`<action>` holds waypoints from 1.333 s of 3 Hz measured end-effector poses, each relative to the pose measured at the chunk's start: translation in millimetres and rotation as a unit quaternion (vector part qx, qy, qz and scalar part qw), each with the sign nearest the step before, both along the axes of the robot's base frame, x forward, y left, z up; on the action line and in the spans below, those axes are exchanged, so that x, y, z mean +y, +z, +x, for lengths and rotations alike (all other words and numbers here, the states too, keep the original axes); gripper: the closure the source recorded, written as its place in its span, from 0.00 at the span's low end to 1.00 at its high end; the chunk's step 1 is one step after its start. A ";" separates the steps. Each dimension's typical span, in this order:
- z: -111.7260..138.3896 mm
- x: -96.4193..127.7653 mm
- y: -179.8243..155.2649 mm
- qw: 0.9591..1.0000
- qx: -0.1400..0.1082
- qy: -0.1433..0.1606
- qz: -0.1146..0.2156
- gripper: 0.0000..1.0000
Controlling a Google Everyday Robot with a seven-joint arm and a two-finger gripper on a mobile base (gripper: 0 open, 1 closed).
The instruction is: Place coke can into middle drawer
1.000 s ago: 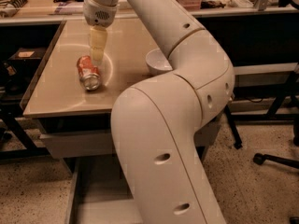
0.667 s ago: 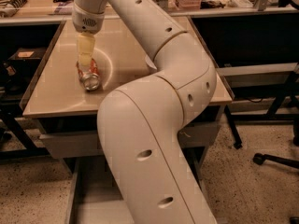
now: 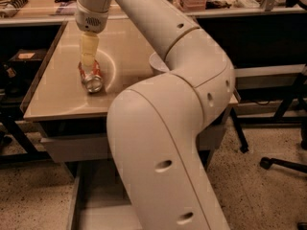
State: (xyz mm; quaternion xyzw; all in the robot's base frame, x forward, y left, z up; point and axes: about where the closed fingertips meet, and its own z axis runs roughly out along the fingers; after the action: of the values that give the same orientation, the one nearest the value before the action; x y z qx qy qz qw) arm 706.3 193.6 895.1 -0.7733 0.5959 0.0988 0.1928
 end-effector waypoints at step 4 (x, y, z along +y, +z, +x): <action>-33.8 -3.3 -21.1 1.000 0.006 0.009 -0.018 0.00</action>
Offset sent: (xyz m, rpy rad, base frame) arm -0.0757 -0.0261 -0.0146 0.0338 -0.0504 -0.0868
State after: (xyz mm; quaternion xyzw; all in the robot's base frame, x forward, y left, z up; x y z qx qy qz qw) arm 672.5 190.4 874.0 -0.7815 0.5914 0.0945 0.1748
